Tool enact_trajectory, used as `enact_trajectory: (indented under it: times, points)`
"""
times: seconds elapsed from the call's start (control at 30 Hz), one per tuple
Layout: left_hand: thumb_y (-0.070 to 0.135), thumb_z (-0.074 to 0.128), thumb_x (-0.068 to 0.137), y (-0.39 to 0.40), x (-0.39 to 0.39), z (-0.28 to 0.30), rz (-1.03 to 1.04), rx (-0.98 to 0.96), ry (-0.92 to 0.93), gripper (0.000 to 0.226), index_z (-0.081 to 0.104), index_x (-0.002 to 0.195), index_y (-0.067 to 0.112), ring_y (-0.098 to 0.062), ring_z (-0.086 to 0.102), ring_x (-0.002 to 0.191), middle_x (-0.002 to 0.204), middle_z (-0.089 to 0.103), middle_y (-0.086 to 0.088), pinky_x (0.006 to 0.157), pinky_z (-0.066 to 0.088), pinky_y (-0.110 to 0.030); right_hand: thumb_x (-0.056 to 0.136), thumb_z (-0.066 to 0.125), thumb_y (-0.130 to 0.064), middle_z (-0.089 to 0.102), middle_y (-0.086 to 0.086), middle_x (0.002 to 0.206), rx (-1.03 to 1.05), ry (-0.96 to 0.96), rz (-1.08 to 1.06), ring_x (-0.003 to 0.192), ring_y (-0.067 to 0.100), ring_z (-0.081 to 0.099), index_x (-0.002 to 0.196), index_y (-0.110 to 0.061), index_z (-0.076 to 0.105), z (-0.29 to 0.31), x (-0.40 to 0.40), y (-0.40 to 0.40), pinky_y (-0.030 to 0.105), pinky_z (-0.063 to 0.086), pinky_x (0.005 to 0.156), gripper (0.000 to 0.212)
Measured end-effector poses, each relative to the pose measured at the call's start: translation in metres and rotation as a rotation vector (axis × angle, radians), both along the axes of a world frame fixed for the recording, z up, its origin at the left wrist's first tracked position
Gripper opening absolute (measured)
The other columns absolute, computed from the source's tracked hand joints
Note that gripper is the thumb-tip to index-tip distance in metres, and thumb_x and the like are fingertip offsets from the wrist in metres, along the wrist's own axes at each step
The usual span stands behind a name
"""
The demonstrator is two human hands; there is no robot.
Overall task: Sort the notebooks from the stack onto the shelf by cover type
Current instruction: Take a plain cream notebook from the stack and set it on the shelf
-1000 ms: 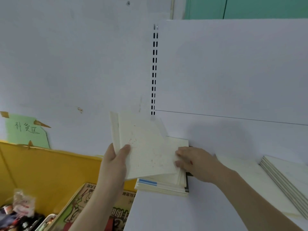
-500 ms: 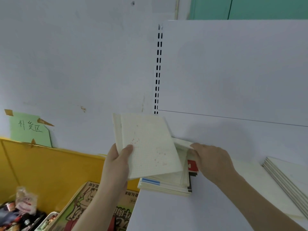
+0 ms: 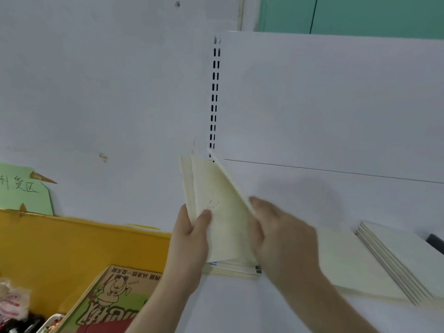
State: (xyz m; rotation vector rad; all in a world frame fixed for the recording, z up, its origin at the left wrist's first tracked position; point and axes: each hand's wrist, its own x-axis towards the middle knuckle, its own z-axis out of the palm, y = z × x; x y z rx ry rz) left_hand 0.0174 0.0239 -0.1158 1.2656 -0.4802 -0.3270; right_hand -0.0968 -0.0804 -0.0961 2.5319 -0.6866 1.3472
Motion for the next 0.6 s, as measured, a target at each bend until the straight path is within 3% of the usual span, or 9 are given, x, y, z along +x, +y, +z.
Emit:
enact_trajectory:
  times: [0.13, 0.23, 0.33, 0.4, 0.47, 0.53, 0.6]
  points:
    - [0.028, 0.054, 0.101, -0.009, -0.019, 0.003, -0.036, -0.055, -0.002, 0.012, 0.063, 0.108, 0.032, -0.012, 0.073, 0.088, 0.094, 0.075, 0.008, 0.081, 0.059, -0.042, 0.099, 0.041, -0.034, 0.071, 0.004, 0.108, -0.008, 0.066, 0.026, 0.088, 0.024, 0.065, 0.118, -0.01, 0.067, -0.025, 0.01, 0.026, 0.038, 0.054, 0.066, 0.04]
    - [0.037, 0.06, 0.096, -0.008, -0.025, 0.006, -0.064, -0.089, -0.042, 0.016, 0.061, 0.11, 0.03, -0.008, 0.073, 0.09, 0.096, 0.075, 0.01, 0.078, 0.058, -0.034, 0.1, 0.039, -0.034, 0.067, 0.01, 0.121, -0.003, 0.037, 0.027, 0.096, 0.028, 0.063, 0.124, -0.007, 0.065, -0.035, 0.006, 0.033, 0.04, 0.054, 0.071, 0.045]
    - [0.033, 0.076, 0.085, -0.01, -0.025, 0.006, -0.124, -0.086, -0.036, 0.032, 0.061, 0.113, 0.026, -0.017, 0.074, 0.094, 0.099, 0.076, 0.003, 0.08, 0.06, -0.041, 0.098, 0.038, -0.033, 0.06, 0.008, 0.134, 0.014, 0.078, 0.125, 0.105, 0.028, 0.059, 0.133, -0.008, 0.06, -0.041, -0.005, 0.038, 0.039, 0.052, 0.08, 0.048]
    - [0.025, 0.075, 0.087, -0.011, -0.025, 0.003, -0.151, -0.078, -0.031, 0.03, 0.061, 0.114, 0.028, -0.019, 0.074, 0.096, 0.101, 0.076, 0.003, 0.084, 0.06, -0.047, 0.097, 0.04, -0.035, 0.056, 0.005, 0.14, 0.058, 0.105, 0.217, 0.114, 0.026, 0.056, 0.136, -0.012, 0.057, -0.038, -0.018, 0.033, 0.038, 0.05, 0.09, 0.049]
    - [0.021, 0.072, 0.09, -0.011, -0.026, 0.001, -0.187, -0.076, -0.047, 0.028, 0.061, 0.115, 0.03, -0.019, 0.074, 0.096, 0.103, 0.076, 0.004, 0.086, 0.06, -0.049, 0.096, 0.04, -0.038, 0.056, 0.003, 0.139, 0.161, 0.04, 0.198, 0.119, 0.022, 0.053, 0.133, -0.012, 0.06, -0.032, -0.033, 0.018, 0.04, 0.049, 0.097, 0.049]
    - [0.025, 0.075, 0.089, -0.011, -0.028, -0.002, -0.255, -0.097, -0.079, 0.034, 0.061, 0.12, 0.029, -0.019, 0.073, 0.1, 0.109, 0.075, 0.004, 0.087, 0.059, -0.049, 0.096, 0.039, -0.048, 0.049, 0.001, 0.144, 0.346, -0.052, 0.042, 0.129, 0.019, 0.045, 0.141, -0.012, 0.048, -0.023, -0.045, -0.004, 0.039, 0.044, 0.105, 0.058]
    - [0.032, 0.076, 0.083, -0.012, -0.031, -0.005, -0.309, -0.09, -0.142, 0.042, 0.06, 0.122, 0.029, -0.018, 0.071, 0.104, 0.112, 0.073, 0.004, 0.086, 0.059, -0.047, 0.093, 0.044, -0.063, 0.041, -0.007, 0.148, 0.72, -0.093, 0.032, 0.135, 0.013, 0.04, 0.151, -0.022, 0.031, -0.013, -0.058, -0.022, 0.033, 0.039, 0.106, 0.072]
